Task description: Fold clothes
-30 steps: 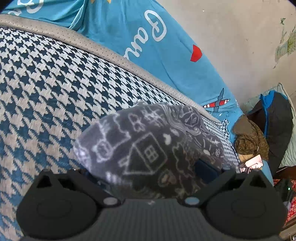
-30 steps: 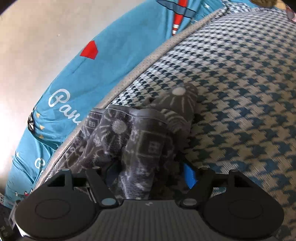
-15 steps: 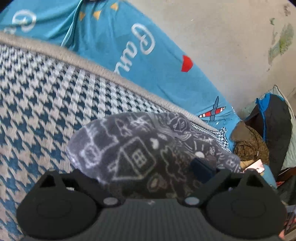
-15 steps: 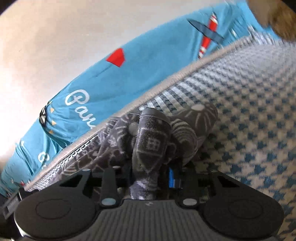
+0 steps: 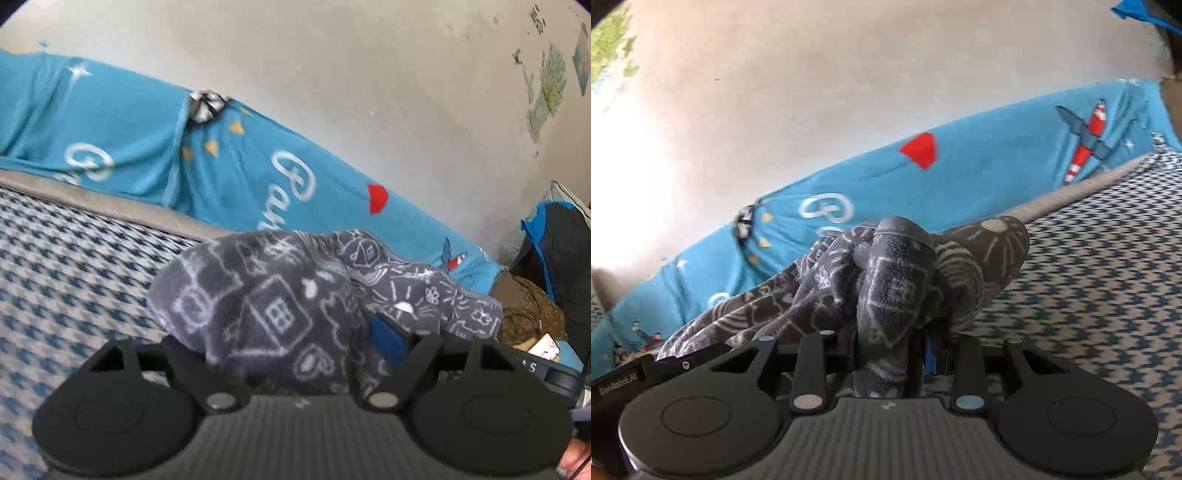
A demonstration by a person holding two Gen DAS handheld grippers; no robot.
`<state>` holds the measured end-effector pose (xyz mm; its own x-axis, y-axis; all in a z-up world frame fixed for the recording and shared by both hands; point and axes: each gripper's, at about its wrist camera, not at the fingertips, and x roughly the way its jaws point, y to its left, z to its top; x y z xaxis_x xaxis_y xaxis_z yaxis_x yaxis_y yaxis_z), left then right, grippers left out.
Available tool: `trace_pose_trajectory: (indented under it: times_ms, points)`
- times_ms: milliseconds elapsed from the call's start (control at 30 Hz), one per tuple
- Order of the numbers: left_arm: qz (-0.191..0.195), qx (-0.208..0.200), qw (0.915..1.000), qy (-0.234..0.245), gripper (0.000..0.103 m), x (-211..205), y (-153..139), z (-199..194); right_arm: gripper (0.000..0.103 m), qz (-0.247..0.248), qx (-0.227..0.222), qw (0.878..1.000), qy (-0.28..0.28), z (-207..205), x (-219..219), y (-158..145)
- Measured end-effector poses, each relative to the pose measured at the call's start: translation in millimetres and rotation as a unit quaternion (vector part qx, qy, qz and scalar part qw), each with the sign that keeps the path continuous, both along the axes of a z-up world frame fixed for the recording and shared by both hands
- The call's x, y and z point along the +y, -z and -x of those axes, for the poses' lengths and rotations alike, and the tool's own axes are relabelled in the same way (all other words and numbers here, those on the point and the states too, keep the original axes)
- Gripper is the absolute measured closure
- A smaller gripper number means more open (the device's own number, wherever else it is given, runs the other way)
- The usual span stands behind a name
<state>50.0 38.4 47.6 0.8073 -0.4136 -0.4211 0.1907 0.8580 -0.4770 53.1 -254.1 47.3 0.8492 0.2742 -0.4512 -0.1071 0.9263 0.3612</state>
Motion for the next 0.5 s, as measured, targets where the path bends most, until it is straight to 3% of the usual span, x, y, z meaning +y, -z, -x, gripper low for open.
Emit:
trace_pose_trajectory:
  times_ms: [267, 500]
  points:
    - [-0.038, -0.014, 0.9976, -0.057, 0.023, 60, -11, 41, 0.071, -0.011, -0.007, 0.997, -0.071, 12, 59, -3]
    - [-0.066, -0.001, 0.9915, -0.112, 0.023, 112, -7, 80, 0.071, -0.013, 0.003, 0.992, -0.123, 26, 122, 8]
